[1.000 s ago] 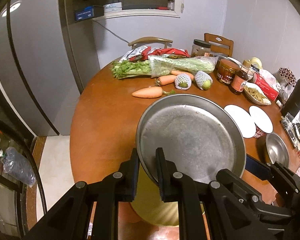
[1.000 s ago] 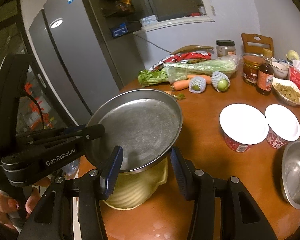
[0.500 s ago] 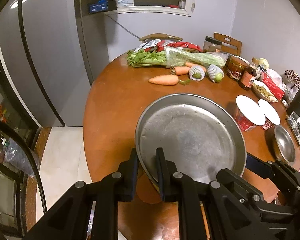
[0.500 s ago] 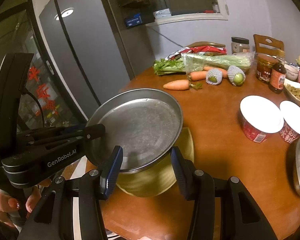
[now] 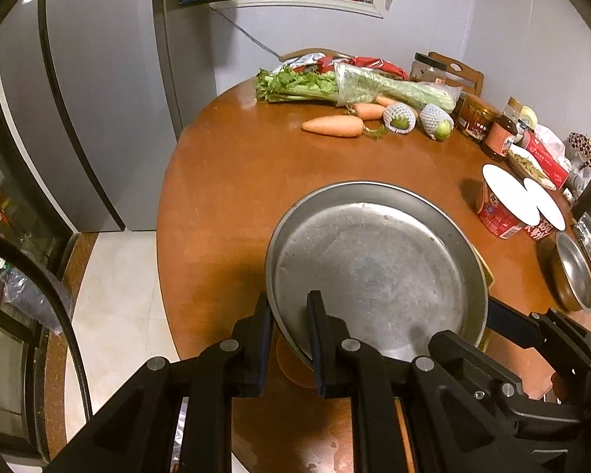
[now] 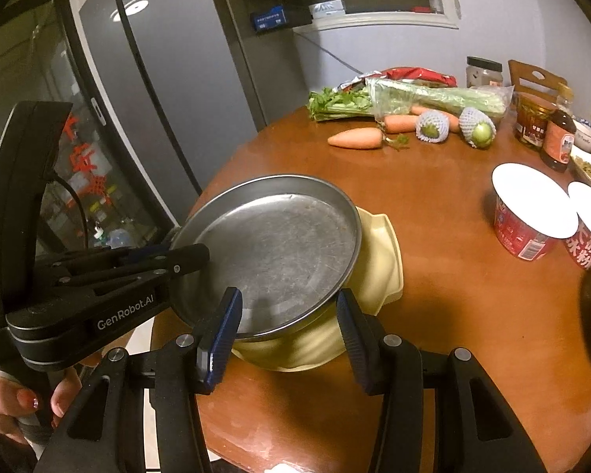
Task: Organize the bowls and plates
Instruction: 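Lower the grey metal tray with the left tool onto the yellow plate stack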
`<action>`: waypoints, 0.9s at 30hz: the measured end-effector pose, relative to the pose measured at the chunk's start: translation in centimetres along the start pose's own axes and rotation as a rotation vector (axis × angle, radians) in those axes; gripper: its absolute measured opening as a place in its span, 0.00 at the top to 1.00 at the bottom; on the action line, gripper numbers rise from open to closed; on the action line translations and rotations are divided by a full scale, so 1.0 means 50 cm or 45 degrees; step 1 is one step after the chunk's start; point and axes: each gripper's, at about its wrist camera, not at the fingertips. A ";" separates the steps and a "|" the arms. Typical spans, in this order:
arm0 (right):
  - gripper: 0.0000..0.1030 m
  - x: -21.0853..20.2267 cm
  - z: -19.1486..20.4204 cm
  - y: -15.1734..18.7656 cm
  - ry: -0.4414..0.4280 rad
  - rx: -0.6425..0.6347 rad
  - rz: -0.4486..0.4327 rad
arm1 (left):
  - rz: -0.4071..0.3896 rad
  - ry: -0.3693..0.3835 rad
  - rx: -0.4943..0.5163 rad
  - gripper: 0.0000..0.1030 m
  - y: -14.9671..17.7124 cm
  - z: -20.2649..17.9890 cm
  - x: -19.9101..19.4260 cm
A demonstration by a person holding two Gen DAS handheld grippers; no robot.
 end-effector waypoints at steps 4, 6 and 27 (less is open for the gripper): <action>0.50 0.004 -0.001 0.001 0.009 -0.003 0.006 | 0.004 0.002 0.004 0.84 0.001 -0.001 0.005; 0.50 0.004 0.001 0.001 0.015 -0.012 0.004 | 0.008 0.004 0.001 0.84 0.000 -0.002 0.007; 0.49 0.012 0.011 0.009 0.083 -0.070 0.021 | 0.027 0.017 0.011 0.83 0.004 -0.007 0.021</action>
Point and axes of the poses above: each gripper's, at about its wrist camera, not at the fingertips, and x roughly the way its jaws point, z to its left, y to its underside, and after that the axes turned 1 degree about -x, right-handed
